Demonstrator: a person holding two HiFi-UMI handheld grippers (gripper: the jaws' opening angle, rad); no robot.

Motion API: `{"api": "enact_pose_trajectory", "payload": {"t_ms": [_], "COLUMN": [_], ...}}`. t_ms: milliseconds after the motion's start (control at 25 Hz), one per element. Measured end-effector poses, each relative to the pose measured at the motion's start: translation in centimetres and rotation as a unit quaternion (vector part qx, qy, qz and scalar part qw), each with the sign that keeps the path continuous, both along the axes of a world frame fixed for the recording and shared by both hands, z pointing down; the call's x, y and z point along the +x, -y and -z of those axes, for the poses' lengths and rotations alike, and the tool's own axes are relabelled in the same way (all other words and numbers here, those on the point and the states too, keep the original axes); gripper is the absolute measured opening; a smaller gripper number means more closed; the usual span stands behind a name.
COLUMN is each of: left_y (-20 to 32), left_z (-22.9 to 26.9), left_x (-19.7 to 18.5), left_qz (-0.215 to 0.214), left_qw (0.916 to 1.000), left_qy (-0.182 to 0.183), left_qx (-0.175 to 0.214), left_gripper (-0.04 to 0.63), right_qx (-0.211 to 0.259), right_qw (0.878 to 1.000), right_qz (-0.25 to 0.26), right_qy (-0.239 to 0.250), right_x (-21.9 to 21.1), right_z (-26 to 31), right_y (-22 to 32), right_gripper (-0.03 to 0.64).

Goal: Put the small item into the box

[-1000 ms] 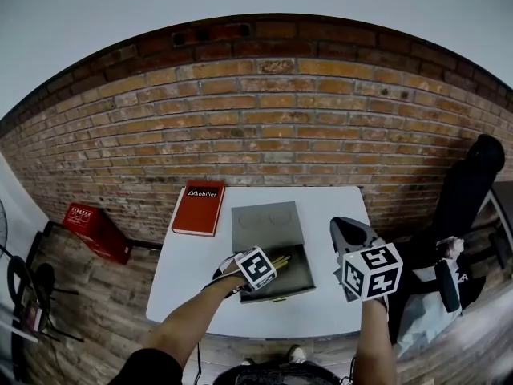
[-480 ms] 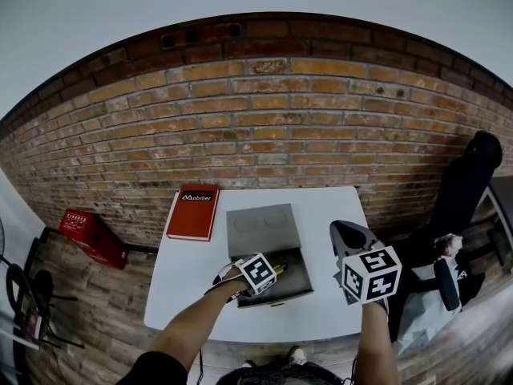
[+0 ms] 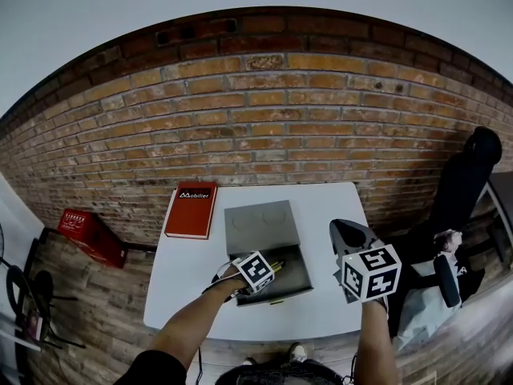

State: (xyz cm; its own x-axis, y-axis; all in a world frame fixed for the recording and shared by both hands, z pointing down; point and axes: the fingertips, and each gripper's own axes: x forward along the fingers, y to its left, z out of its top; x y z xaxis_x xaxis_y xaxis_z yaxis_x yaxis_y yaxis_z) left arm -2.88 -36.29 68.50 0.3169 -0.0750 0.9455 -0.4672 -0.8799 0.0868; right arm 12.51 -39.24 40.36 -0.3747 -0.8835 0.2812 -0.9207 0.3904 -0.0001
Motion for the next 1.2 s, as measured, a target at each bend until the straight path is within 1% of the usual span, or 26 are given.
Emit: {"api": "enact_pose_trajectory", "payload": {"t_ms": [80,160,240,400,520,560,680,960,1040,1200], "left_y": [-0.1,0.5,0.8,0.6,0.0,0.0,1.1,2.4,2.8,3.8], "left_z": [0.1,0.3,0.2,0.4,0.8,1.0,2.1,5.7,7.0,10.0], "left_x": [0.0,-0.1,-0.3,-0.4,-0.3,-0.3,-0.5,-0.7,-0.8,-1.2], "left_qz": [0.003,0.005,0.011,0.019,0.016,0.016,0.021,0.039,0.045,0.063], "left_qw": [1.0000,0.9999,0.9997,0.9995,0.9997,0.9997,0.9985,0.9944,0.9921,0.9850], "left_qy": [-0.003,-0.004,-0.006,-0.010,-0.008,-0.009,-0.015,-0.038,-0.048,-0.069], "left_qx": [-0.002,0.014,0.020,0.022,0.013,0.018,0.048,0.090,0.107,0.145], "left_gripper": [0.132,0.133,0.135,0.136,0.137,0.135,0.135,0.133,0.132,0.119], "right_qx": [0.000,-0.001,-0.002,-0.004,-0.004,-0.003,0.001,0.005,0.007,0.009], "right_qw": [1.000,1.000,1.000,1.000,1.000,1.000,1.000,1.000,1.000,0.999], "right_qz": [0.000,0.000,0.000,0.003,0.005,0.006,0.011,0.022,0.026,0.031], "right_qy": [0.001,0.001,-0.002,-0.003,-0.003,-0.002,-0.001,0.001,0.001,0.002], "right_x": [0.0,-0.1,-0.2,-0.4,-0.4,-0.5,-1.0,-1.9,-2.2,-2.5], "right_z": [0.0,0.0,-0.1,-0.4,-0.2,-0.1,0.3,0.7,0.9,1.1], "right_y": [0.0,0.0,-0.1,-0.3,-0.3,-0.3,-0.4,-0.6,-0.7,-0.8], "right_gripper": [0.020,0.020,0.020,0.020,0.020,0.020,0.020,0.020,0.020,0.020]}}
